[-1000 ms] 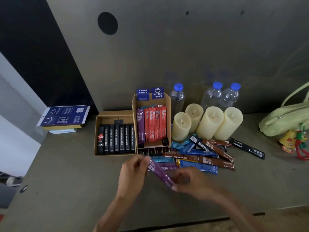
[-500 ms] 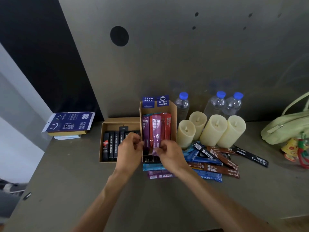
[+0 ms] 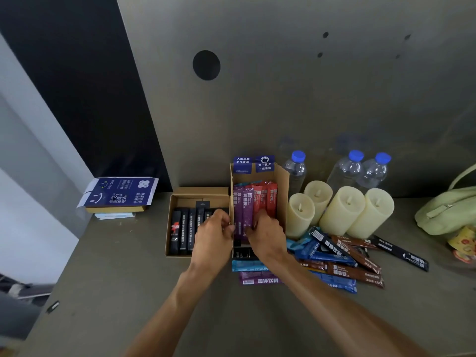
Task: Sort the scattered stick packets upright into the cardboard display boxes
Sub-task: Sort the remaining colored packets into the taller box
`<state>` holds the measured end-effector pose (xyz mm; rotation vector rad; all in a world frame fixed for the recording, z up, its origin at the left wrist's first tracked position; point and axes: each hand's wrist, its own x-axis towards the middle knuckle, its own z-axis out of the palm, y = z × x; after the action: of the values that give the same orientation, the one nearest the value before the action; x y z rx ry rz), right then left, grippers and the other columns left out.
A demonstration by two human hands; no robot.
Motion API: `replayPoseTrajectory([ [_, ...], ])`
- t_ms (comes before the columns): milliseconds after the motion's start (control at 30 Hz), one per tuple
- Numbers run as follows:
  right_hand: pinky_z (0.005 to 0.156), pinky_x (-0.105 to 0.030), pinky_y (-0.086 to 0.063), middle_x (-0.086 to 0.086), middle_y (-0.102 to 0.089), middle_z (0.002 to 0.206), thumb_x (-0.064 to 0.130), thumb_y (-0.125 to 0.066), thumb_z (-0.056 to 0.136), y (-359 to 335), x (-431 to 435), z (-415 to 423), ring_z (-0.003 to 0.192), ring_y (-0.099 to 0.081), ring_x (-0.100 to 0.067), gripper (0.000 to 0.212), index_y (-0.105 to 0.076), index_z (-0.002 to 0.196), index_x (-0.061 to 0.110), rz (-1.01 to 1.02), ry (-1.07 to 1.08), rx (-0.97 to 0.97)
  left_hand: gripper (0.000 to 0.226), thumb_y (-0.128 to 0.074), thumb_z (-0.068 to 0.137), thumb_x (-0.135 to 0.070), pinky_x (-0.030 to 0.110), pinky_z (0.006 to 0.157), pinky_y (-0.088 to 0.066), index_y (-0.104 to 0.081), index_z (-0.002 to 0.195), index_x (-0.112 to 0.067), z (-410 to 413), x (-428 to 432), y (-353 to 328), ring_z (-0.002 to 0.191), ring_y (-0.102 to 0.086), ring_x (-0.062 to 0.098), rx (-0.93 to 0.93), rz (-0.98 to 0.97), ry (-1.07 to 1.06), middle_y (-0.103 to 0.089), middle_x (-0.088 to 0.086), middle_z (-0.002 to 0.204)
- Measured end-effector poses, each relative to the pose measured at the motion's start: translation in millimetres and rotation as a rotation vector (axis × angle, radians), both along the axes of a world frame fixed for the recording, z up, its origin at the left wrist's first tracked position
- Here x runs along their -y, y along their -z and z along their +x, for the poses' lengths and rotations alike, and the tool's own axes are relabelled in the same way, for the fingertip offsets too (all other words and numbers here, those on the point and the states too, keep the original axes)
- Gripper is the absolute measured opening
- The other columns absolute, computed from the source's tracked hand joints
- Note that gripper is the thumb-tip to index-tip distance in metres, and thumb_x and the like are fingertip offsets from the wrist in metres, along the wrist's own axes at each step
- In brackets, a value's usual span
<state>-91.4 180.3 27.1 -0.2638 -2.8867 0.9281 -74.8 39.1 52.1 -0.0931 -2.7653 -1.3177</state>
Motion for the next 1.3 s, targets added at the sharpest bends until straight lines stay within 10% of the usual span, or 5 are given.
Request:
replayPoseTrajectory([
  [400, 0.069, -0.034, -0.06, -0.001, -0.07, 0.097, 0.016, -0.062, 0.092, 2, -4, -7, 0.083, -0.07, -0.02, 0.007, -0.064, 0.098, 0.015, 0.077, -0.142, -0.055, 0.008, -0.059, 0.097, -0.015, 0.034, 0.07, -0.06, -0.054, 0.093, -0.02, -1, 2, 1, 0.084, -0.065, 0.008, -0.013, -0.011, 0.029, -0.065, -0.007, 0.091],
  [767, 0.073, -0.027, -0.053, -0.001, -0.07, 0.097, 0.004, -0.061, 0.089, -8, -17, 16, 0.086, -0.066, -0.015, 0.011, -0.064, 0.096, 0.012, -0.081, -0.213, -0.121, 0.012, -0.062, 0.095, -0.014, 0.006, 0.06, -0.045, -0.055, 0.099, -0.023, 23, 0, 12, 0.076, -0.061, -0.003, -0.011, 0.03, 0.002, -0.061, -0.018, 0.083],
  [933, 0.064, -0.018, -0.053, 0.009, -0.066, 0.084, 0.004, -0.065, 0.091, -2, -49, 73, 0.073, -0.064, -0.006, 0.011, -0.066, 0.091, 0.014, -0.21, -0.211, -0.147, 0.015, -0.063, 0.09, -0.012, 0.027, 0.072, -0.053, -0.07, 0.092, -0.025, 63, -9, 56, 0.08, -0.065, 0.009, 0.034, -0.093, 0.132, -0.067, -0.009, 0.094],
  [1100, 0.072, -0.014, -0.052, 0.017, -0.065, 0.089, 0.01, -0.069, 0.09, 30, -86, 118, 0.081, -0.063, 0.001, 0.015, -0.068, 0.095, 0.024, -0.13, -0.155, -0.042, 0.037, -0.054, 0.096, -0.024, 0.038, 0.09, -0.054, -0.055, 0.131, -0.036, 81, -27, 72, 0.115, -0.059, 0.017, 0.092, -0.321, 0.269, -0.05, -0.009, 0.136],
  [1300, 0.087, -0.023, -0.053, 0.016, -0.057, 0.117, 0.021, -0.066, 0.092, 47, -101, 130, 0.099, -0.061, -0.002, 0.027, -0.064, 0.119, 0.027, 0.021, -0.241, 0.043, 0.034, -0.072, 0.082, -0.016, 0.036, 0.08, -0.054, -0.068, 0.112, -0.032, 90, -27, 86, 0.098, -0.061, 0.021, -0.043, -0.376, 0.195, -0.055, -0.005, 0.11],
])
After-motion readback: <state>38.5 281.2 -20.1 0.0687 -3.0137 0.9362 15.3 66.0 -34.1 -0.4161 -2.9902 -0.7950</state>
